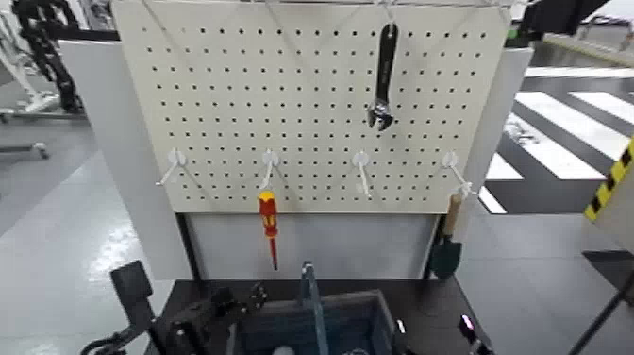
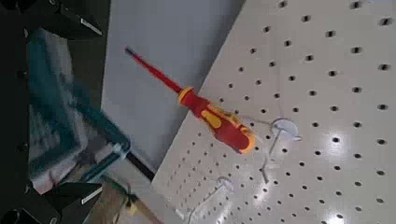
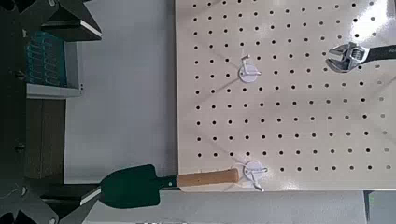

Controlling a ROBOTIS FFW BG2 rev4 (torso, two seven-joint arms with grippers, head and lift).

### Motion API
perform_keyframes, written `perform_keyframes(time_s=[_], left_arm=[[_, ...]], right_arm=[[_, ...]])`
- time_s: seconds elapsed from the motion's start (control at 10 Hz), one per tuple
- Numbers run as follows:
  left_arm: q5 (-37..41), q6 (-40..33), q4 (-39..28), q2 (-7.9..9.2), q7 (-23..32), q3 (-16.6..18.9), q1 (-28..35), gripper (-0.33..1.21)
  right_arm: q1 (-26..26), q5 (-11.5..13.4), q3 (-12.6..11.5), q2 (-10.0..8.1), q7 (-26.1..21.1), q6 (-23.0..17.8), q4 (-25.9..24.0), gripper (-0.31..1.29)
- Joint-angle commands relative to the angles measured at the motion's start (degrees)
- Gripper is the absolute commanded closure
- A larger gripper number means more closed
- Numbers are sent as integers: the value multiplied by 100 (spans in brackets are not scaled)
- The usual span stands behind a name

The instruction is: Grasp the handle of the crate.

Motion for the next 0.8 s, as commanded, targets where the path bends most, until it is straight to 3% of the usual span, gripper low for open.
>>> perform_keyframes(time_s=[0.1,0.5,0.8], left_arm=[[1271,976,471,179,-259,-138,-470,13],[2941,1767,1306,346,-259,-428,-909,13],[3530,2268,1798,434,-356,-648,-1349,13]], right_arm=[[-2,-13,13,0,0,0,5,15],[7,-31,13,18,0,-26,14,15],[7,-48,31,27,0,-44,31,15]])
